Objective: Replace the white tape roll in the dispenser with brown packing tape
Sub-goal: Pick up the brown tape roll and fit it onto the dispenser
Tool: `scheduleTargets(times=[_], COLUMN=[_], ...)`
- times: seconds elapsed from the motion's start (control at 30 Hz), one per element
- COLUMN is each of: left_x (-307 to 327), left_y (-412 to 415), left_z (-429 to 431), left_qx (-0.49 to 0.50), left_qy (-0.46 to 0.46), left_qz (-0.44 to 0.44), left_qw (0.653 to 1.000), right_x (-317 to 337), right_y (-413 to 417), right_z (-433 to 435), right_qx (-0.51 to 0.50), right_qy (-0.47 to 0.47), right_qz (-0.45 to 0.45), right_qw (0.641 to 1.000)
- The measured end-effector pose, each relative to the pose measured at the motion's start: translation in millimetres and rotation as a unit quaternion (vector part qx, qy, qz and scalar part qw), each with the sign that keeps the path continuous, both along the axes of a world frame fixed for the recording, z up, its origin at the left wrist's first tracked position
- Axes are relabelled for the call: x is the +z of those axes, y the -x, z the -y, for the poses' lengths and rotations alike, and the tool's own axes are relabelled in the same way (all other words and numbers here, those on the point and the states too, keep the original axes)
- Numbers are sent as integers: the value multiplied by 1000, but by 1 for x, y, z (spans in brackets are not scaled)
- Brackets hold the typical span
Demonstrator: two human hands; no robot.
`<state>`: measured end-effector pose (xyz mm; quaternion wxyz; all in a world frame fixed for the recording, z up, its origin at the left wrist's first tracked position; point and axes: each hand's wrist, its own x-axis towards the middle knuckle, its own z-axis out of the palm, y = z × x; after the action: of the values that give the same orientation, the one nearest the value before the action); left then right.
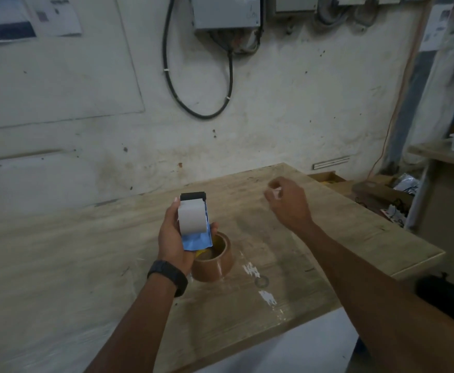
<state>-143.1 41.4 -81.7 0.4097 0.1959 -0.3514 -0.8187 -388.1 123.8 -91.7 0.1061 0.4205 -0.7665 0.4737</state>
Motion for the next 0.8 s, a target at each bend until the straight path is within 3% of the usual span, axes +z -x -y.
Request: scheduleTargets(times=[0.1, 0.2, 0.47, 0.8], left_x=[2, 4, -12, -34], left_y=[-12, -35, -113, -140], left_z=[0, 1, -3, -1], left_qx=[17, 52, 126, 147], left_qy=[-1, 27, 14, -42], left_qz=[-14, -6, 51, 12], left_qw=[1000, 998, 991, 988], right_x=[6, 2, -7, -9], right_y=[-55, -101, -138, -142], right_z=[-2, -3, -1, -6], right_qx=[229, 308, 245, 231], right_qy=[-120, -222, -281, -244], right_qz=[96, 64, -22, -4], right_qw=[961, 923, 928, 942])
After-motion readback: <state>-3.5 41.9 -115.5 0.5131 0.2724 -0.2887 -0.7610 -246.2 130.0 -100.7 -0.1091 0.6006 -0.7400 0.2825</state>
